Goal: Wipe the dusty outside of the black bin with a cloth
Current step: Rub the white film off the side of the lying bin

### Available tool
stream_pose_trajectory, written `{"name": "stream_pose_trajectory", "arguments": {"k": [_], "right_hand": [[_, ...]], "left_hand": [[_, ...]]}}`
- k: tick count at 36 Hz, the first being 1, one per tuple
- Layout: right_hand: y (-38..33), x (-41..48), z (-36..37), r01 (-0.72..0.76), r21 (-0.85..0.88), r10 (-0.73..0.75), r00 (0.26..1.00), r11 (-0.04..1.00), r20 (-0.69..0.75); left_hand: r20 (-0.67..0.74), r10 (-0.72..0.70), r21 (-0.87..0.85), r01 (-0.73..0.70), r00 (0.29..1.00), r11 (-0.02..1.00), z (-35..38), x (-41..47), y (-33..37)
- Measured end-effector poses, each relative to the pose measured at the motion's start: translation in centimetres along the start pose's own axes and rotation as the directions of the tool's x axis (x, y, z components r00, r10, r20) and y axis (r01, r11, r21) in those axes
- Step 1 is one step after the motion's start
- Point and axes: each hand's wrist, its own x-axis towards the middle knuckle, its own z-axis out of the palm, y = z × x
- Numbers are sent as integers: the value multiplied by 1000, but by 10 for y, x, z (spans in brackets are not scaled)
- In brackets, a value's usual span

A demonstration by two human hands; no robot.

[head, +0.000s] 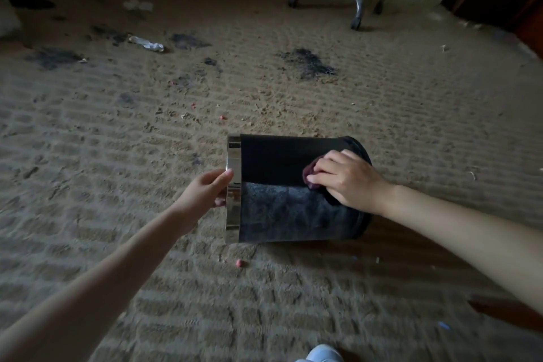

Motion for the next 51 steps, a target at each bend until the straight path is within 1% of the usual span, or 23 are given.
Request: {"name": "stream_pose_trajectory", "arguments": {"k": [2, 3, 6, 8, 9, 12, 14, 16, 20, 26, 28, 30, 33, 35, 37, 39, 43, 45, 46, 48, 50, 51], "right_hand": [[6, -1, -4, -20, -11, 20, 1000, 1000, 19], [6, 3, -6, -19, -9, 19, 1000, 1000, 6], [-10, 29, -7, -4, 62, 11, 993, 998, -120], [-31, 55, -2, 43, 110, -19, 978, 993, -208], [-43, 69, 2, 66, 131, -35, 973, 989, -226], [-65, 90, 21, 67, 162, -28, 973, 985, -231], [-64, 82, 29, 45, 167, -1, 966, 985, -258], [-55, 62, 30, 47, 151, -5, 964, 987, -267], [-26, 11, 25, -22, 103, 44, 975, 994, -217], [17, -68, 7, -211, -15, 208, 973, 977, -103], [22, -79, 4, -262, -28, 259, 963, 965, -80], [23, -81, 1, -277, -26, 275, 960, 961, -58], [26, -72, -4, -304, 24, 305, 951, 952, -55], [31, -60, -7, -383, 89, 390, 916, 920, -93], [36, -40, -8, -473, 175, 496, 860, 863, -120], [38, -15, -5, -509, 226, 540, 836, 830, -100], [43, 27, 11, -518, 195, 510, 855, 833, 93], [45, 36, 15, -533, 177, 502, 844, 828, 190], [49, 36, 15, -560, 149, 522, 821, 815, 230], [61, 30, 13, -642, 44, 604, 741, 766, 292], [76, 17, 9, -714, -32, 691, 663, 699, 286], [83, 9, 6, -760, 1, 738, 631, 649, 241]], "left_hand": [[-10, -8, 10, 9, 1000, 1000, 1, -1, 3], [-16, -8, 19, 9, 1000, 1000, 1, 0, 4], [-13, -12, 43, 12, 1000, 999, 1, -2, 5], [-5, -10, 28, 10, 1000, 1000, 0, -5, 4], [0, -7, 23, 7, 1000, 1000, 0, -5, 3], [-2, -7, 4, 7, 1000, 1000, 2, -3, 0], [-20, 5, 25, -5, 1000, 1000, 3, -2, 0], [-32, 21, 41, -19, 999, 999, 3, -3, 0], [-27, 33, 51, -32, 999, 998, 5, -6, 3], [-36, 22, 55, -20, 999, 998, 5, -7, 4], [-44, 17, 61, -14, 999, 998, 5, -7, 5], [-47, 19, 67, -16, 999, 998, 6, -7, 5], [-59, 26, 82, -21, 998, 996, 6, -7, 5], [-56, 29, 90, -24, 998, 996, 5, -8, 4], [-38, 18, 69, -16, 999, 998, 5, -10, 3], [-26, 19, 50, -18, 999, 999, 7, -12, 3], [-19, 24, 52, -23, 1000, 998, 11, -17, 6], [13, 46, 69, -47, 999, 997, 11, -20, 8], [12, 52, 82, -53, 999, 995, 11, -20, 9], [11, 50, 94, -51, 999, 994, 9, -21, 9], [-1, 38, 119, -38, 999, 992, 8, -20, 9], [0, 35, 124, -35, 999, 992, 6, -20, 9]]}}
